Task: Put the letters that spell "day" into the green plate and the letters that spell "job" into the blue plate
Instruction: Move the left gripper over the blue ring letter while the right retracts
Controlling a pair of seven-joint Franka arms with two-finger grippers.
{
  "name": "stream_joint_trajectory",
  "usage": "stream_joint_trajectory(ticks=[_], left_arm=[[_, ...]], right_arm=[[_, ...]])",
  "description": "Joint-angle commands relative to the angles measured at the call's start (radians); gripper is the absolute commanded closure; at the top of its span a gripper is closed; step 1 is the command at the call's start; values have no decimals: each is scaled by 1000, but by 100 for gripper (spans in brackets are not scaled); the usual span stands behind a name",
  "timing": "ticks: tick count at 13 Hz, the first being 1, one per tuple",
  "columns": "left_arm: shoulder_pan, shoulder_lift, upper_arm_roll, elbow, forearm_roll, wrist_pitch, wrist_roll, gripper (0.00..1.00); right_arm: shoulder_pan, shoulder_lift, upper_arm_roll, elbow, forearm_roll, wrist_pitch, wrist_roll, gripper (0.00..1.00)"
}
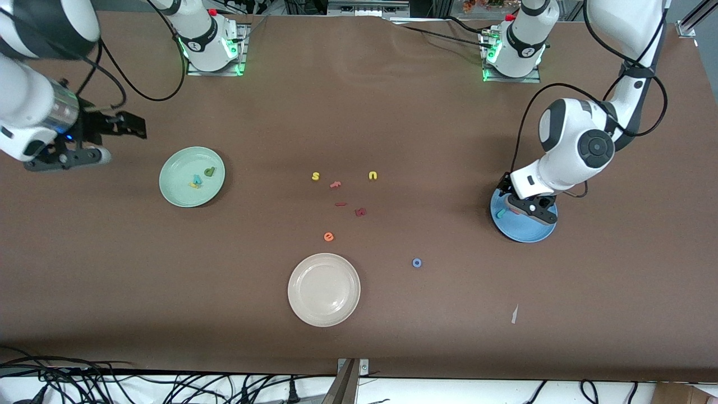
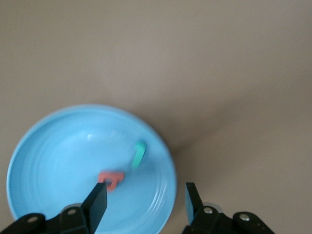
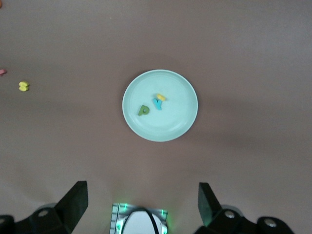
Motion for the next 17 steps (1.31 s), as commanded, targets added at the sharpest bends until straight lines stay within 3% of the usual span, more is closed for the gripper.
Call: stream_joint_trajectory(ticks=[1,3,5,7,9,11,13,17], left_arm=[[-74,134,-1,185,5,40,-12,26],[-131,230,-1,308,-51,46,-24,22],[-174,303,-1,388,-175,67,-35,18],[-195,347,-1,417,-209,155,-27,1],[-218,390,2,480,-211,169,-30,1],[-238,445,27,582,-211,169,-32,1],[-263,488,35,627,-211,180,-42,1],[-281,564,51,682,-211,221,-64,1]], right_arm=[[-1,-9,15,50,15,-55,-28,0],[-4,6,14,59,16,-52,-31,0],[-68,116,46,190,8,-44,-36,0],[-244,219,202,362,12,-25,-39,0],[-353,226,291,392,13,-6,-40,0],[-487,191,418,375,15,-64,-19,0],[-519,131,443,283,10,-8,-11,0],[-519,-136,445,-118,1,283,45,0]])
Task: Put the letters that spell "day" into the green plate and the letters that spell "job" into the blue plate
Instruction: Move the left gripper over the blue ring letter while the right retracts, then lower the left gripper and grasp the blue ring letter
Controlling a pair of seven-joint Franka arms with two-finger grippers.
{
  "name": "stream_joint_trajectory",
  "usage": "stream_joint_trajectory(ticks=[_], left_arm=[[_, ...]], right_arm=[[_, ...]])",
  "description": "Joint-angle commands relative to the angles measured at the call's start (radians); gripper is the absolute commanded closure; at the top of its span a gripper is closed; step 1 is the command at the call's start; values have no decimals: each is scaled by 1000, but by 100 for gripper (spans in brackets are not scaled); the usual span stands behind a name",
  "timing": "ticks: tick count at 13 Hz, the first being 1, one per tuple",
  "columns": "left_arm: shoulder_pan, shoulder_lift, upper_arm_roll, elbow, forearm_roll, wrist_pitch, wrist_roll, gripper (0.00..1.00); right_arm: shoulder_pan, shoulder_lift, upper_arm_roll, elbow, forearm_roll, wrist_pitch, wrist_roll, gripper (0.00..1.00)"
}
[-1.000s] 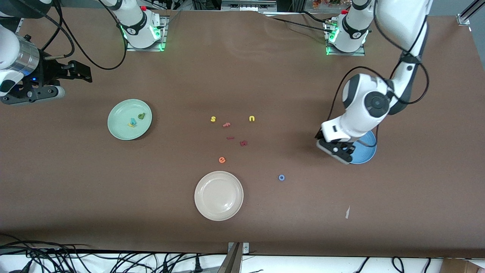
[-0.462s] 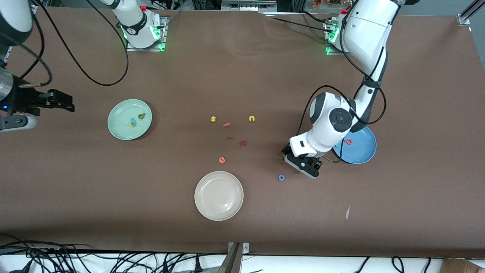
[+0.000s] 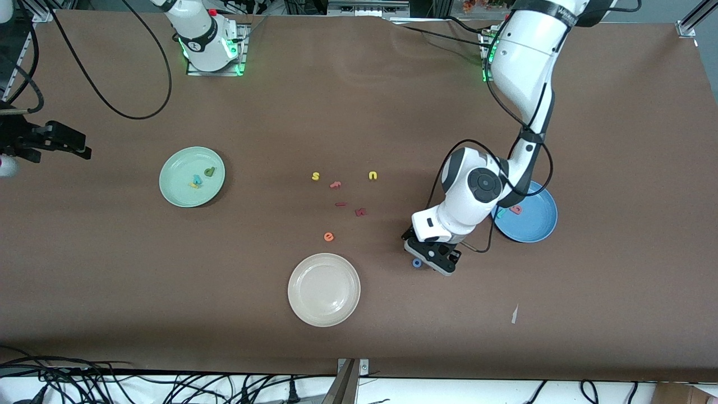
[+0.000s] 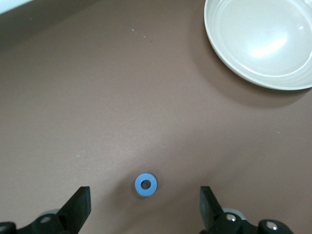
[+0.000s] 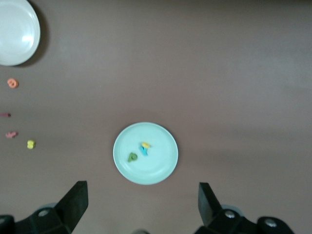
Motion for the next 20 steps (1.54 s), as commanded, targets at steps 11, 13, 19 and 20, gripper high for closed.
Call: stream_joint_trajectory(ticks=[11,13,19,20], left_arm=[[-55,112,48,86,-29,3,-2,1],[-53,106,59,84,-29,-2,5,1],[-49,114,62,86,-29,-2,8,2],[-50,117,62,86,-29,-2,10,6]], right_arm=[[0,-176,15,-232,-2,111,18,0],[7,-176,12,-232,-3,111,18,0],[12,-175,12,-226,-5,105,18,0],[12,-175,12,-228,-5,103,18,0]])
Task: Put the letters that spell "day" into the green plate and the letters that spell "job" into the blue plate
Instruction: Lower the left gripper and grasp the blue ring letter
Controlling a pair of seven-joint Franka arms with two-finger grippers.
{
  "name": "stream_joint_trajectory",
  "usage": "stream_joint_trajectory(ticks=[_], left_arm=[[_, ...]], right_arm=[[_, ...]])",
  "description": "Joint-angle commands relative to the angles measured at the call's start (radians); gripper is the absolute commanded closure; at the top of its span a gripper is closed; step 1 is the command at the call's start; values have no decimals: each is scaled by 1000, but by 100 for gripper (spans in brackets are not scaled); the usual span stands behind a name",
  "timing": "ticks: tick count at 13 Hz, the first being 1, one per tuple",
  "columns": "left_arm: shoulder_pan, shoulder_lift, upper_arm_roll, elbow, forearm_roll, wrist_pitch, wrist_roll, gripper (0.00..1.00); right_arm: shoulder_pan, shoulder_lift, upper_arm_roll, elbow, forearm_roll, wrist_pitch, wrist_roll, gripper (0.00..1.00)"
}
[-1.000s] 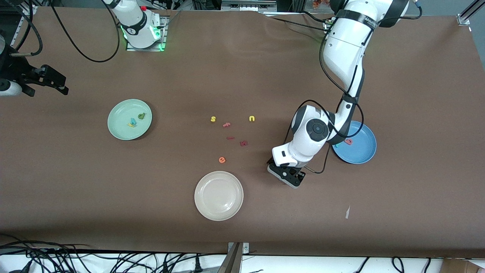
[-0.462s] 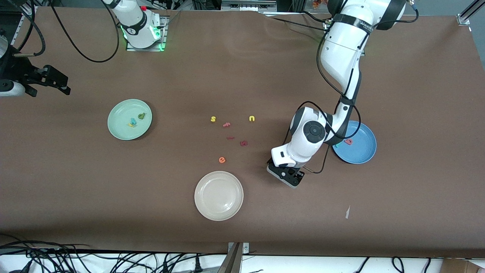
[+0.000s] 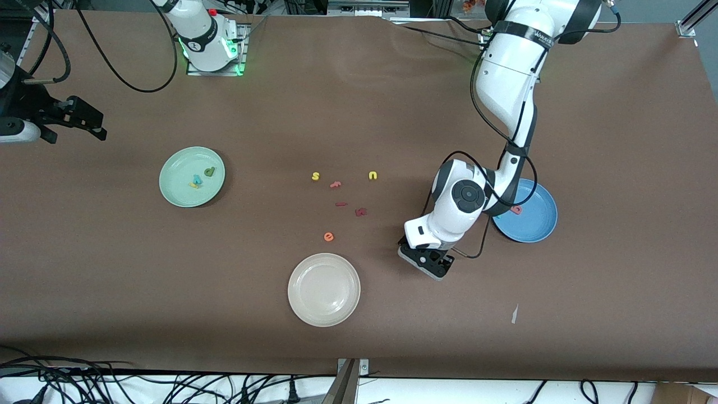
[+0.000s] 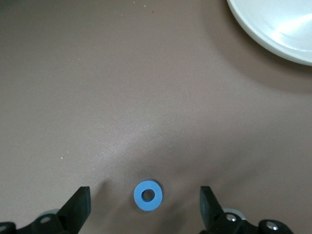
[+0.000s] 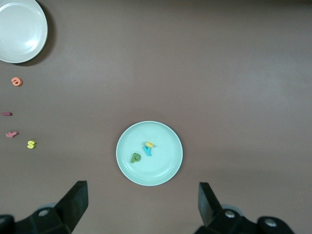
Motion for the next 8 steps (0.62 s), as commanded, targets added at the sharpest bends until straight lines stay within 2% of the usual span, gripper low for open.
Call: stream_joint_trajectory(ticks=[1,2,4,5,8], left_arm=[[-10,16,15,17,-29,-6,18,6],[-12,16,15,17,-29,-6,18,6],[-15,19,15,17,-29,-4,18,17],[-18,25,15,18,-28,-4,20,27],[-20,29,15,18,-29,-3,21,34]], right_arm=[[2,-11,0,-11,-2,-9,12,0],[1,-12,-3,-11,-1,-24,15,0],[-2,-11,-3,-11,-1,-26,14,0],[-2,-11,-5,-11,1,-29,15,0],[-2,-11,-9,-11,-1,-30,15,0]])
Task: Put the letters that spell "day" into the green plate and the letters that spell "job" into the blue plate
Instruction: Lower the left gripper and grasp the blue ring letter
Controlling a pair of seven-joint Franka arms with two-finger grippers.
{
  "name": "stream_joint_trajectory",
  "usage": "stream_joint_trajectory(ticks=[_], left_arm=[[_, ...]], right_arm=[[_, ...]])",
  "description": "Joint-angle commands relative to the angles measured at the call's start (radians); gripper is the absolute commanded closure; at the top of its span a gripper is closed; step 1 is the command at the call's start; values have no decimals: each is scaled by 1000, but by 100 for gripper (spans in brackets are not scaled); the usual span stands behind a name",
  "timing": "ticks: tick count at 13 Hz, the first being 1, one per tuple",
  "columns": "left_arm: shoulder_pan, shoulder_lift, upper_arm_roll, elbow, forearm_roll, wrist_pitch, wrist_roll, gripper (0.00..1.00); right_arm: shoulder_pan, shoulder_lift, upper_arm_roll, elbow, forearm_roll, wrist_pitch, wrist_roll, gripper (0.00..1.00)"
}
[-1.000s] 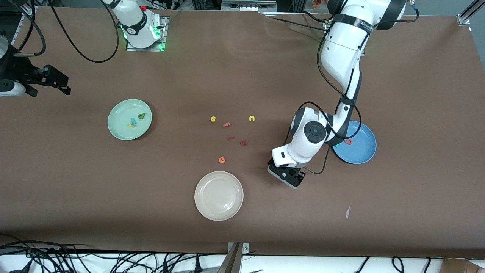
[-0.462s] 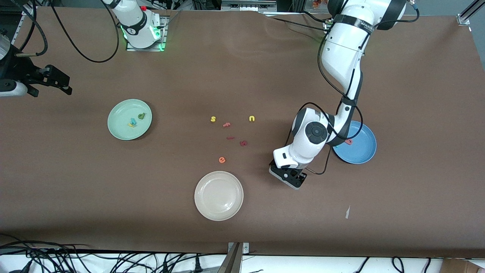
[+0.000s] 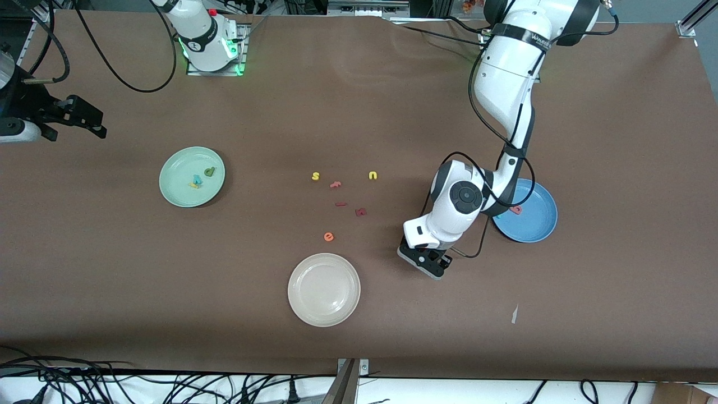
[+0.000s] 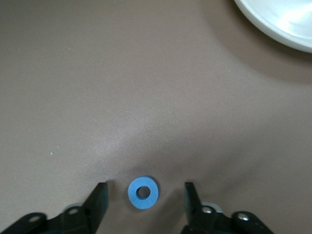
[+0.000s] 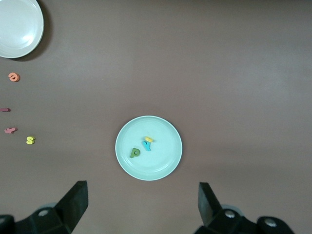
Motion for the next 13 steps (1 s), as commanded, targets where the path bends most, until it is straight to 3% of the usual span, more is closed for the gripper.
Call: stream_joint_trajectory(ticks=[1,2,3,5,9,13], left_arm=[[-13,14,15,18,-29,-2,20,34],[-13,14,15,17,-29,-2,20,34],[-14,17,15,17,-29,-2,20,41],[-14,18,15,17,-26,-2,22,66],[-14,20,15,17,-24,-2,22,73],[-9,4,15,17,-31,-2,17,100]], right_arm=[[-1,-11,-2,-10,-1,-6,13,0],[-1,-11,-2,-10,-1,-6,13,0],[-1,-11,-2,-10,-1,-6,13,0],[-1,-11,-2,-10,-1,-6,13,0],[-1,-11,-2,-10,-1,-8,13,0],[-1,-11,-2,-10,-1,-8,15,0]])
